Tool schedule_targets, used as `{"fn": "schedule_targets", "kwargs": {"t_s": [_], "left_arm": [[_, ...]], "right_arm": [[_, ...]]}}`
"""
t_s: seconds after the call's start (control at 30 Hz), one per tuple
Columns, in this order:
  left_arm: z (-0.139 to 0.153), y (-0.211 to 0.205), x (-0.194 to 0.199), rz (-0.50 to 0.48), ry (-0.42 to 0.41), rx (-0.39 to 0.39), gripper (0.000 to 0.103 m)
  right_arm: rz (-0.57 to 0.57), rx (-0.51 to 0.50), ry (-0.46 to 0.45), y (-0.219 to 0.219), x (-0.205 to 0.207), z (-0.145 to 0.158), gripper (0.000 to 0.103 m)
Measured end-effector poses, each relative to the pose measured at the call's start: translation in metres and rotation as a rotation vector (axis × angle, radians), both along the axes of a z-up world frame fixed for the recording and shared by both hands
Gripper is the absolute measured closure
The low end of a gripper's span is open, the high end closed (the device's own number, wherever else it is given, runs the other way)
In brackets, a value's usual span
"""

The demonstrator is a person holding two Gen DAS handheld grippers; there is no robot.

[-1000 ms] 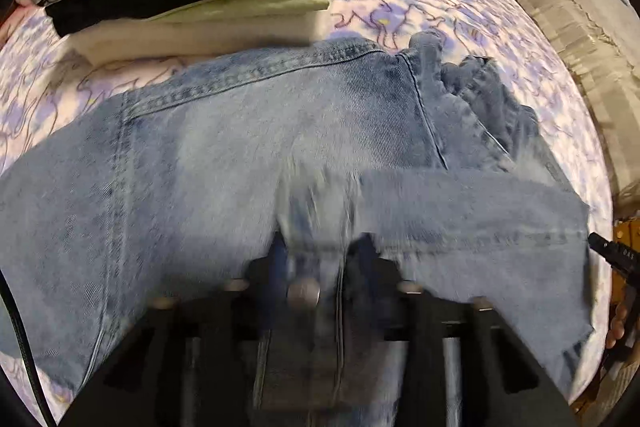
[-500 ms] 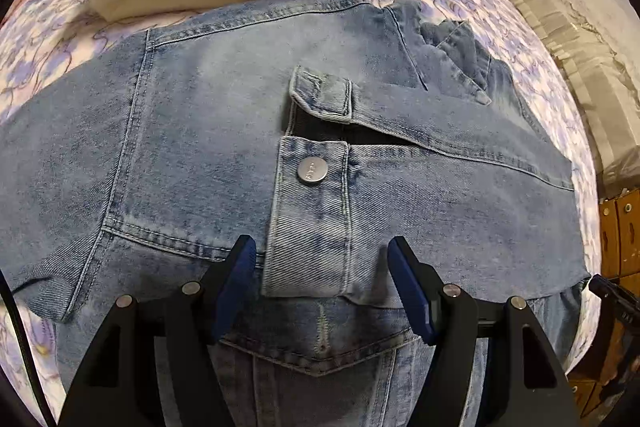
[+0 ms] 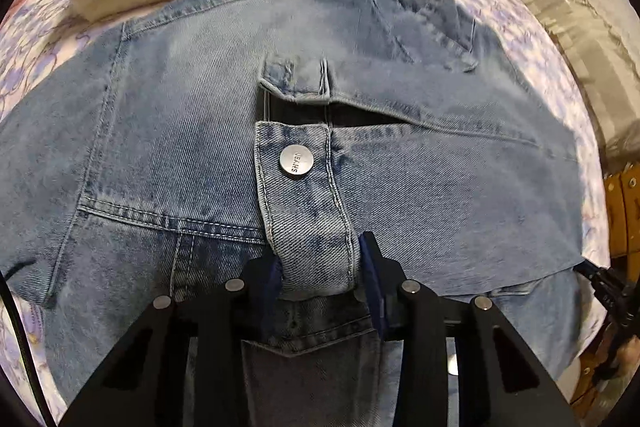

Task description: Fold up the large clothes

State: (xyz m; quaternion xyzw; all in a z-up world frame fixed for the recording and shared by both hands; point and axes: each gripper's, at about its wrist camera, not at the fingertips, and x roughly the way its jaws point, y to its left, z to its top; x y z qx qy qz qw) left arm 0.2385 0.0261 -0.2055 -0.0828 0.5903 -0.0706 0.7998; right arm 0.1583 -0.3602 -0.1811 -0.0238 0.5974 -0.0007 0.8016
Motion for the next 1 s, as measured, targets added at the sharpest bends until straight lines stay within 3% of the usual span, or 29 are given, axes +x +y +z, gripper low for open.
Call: {"fn": "schedule_targets", "kwargs": {"t_s": [0.07,0.2,0.4,0.6,0.73,0.87,1.0], "left_arm": [[0.002,-0.001,-0.001,-0.007,-0.006,0.006,0.067],[0.016,-0.004,-0.001,-0.042,-0.007,0.039,0.058],[0.053,0.003,-0.009,-0.012,-0.099,-0.006,0.057],[0.057,-0.042,-0.006,-0.048,-0.13,-0.012,0.057],[0.04,-0.07,-0.004,-0.063,-0.113,-0.024,0.057],[0.012,-0.069,-0.004,-0.06,-0.052,0.082,0.057],[0.012,-0.037,-0.005,-0.042,-0.076,0.02,0.06]], "right_arm": [[0.007,-0.014,0.011,0.002,0.001,0.003,0.094],[-0.027,0.083,0.045,-0.007,-0.001,0.026,0.089],[-0.037,0.151,-0.039,0.008,-0.002,0.066,0.083],[0.055,0.215,-0.008,0.092,0.03,0.049,0.083],[0.114,0.233,-0.019,0.135,0.04,0.032,0.083],[0.09,0.132,0.017,0.13,0.045,0.006,0.086],[-0.037,-0.089,0.019,0.06,0.04,-0.005,0.086]]}}
